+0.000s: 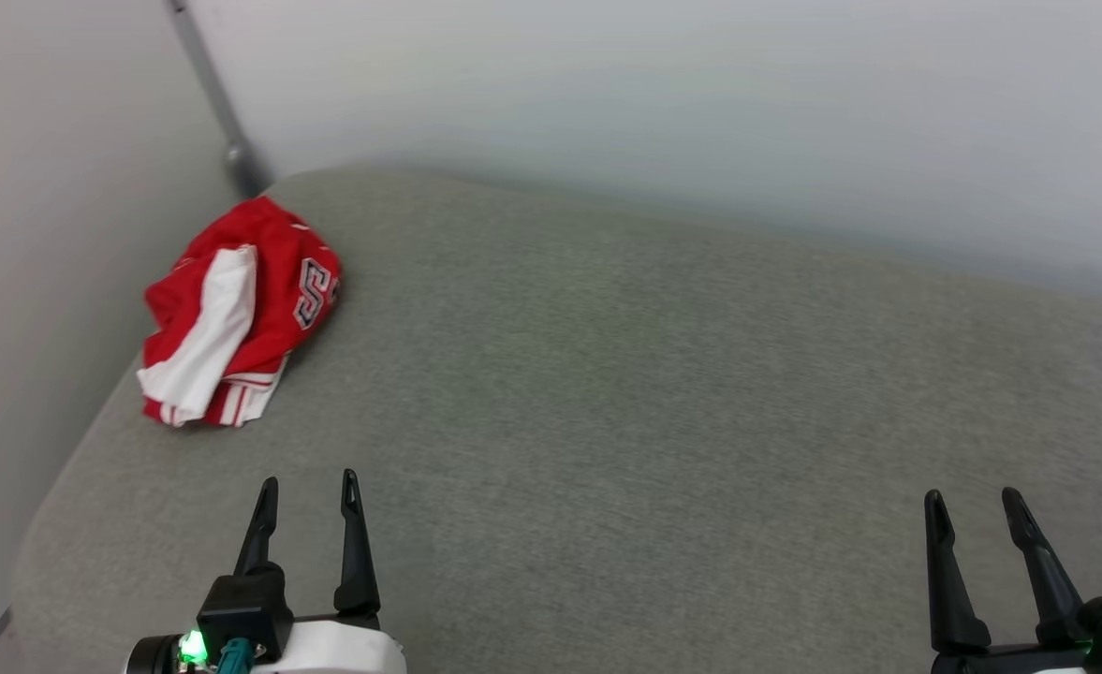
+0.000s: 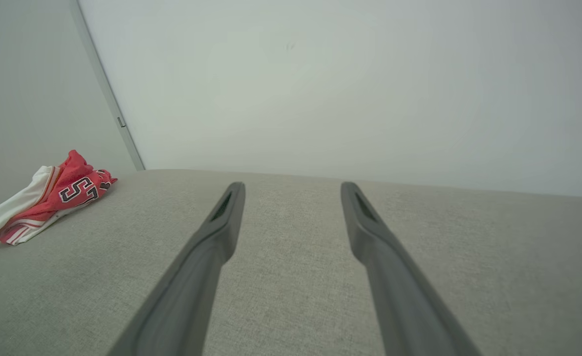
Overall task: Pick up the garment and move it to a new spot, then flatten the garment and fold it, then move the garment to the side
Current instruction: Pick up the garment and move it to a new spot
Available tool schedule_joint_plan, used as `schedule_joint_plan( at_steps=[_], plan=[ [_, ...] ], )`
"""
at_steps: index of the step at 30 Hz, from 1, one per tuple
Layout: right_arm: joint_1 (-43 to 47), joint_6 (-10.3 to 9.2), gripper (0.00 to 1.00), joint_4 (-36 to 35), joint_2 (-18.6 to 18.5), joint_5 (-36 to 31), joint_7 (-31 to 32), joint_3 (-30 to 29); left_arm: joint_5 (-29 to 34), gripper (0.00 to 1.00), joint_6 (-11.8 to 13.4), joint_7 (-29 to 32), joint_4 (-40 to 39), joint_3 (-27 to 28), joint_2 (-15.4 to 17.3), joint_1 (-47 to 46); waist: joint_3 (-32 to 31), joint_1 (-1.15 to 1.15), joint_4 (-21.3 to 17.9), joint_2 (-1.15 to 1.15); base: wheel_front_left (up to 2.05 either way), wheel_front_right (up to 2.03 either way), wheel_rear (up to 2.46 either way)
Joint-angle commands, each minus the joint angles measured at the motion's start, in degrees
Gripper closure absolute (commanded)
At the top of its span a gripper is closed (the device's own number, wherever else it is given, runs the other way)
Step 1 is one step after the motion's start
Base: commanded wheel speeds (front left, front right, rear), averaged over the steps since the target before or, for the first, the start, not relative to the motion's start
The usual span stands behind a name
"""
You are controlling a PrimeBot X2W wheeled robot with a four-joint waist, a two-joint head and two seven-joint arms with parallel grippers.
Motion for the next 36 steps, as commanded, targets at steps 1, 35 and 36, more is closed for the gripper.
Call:
schedule_joint_plan(
  at_steps=[1, 35, 36],
  plan=[
    [0.5, -0.02, 0.0, -0.2, 0.1, -0.2, -0.1, 0.2, -0.3, 0.0, 0.4, -0.2, -0.1, 0.2, 0.0, 0.0, -0.1, 0.0, 3.5, 0.0, 0.0, 0.0, 0.0],
    [-2.5, -0.02, 0.0, -1.4, 0.1, -3.7, -0.1, 1.5, -3.8, 0.0, -4.3, -0.2, 4.4, 10.5, 4.2, -11.3, 5.3, 0.0, 10.1, 0.0, 0.0, 0.0, 0.0],
    [-2.9, -0.02, 0.0, -1.6, 0.1, -4.0, -0.1, 1.4, -4.2, 0.0, -5.0, -0.2, 5.7, 11.5, 5.5, -13.3, 6.0, 0.0, 9.5, 0.0, 0.0, 0.0, 0.0]
  ],
)
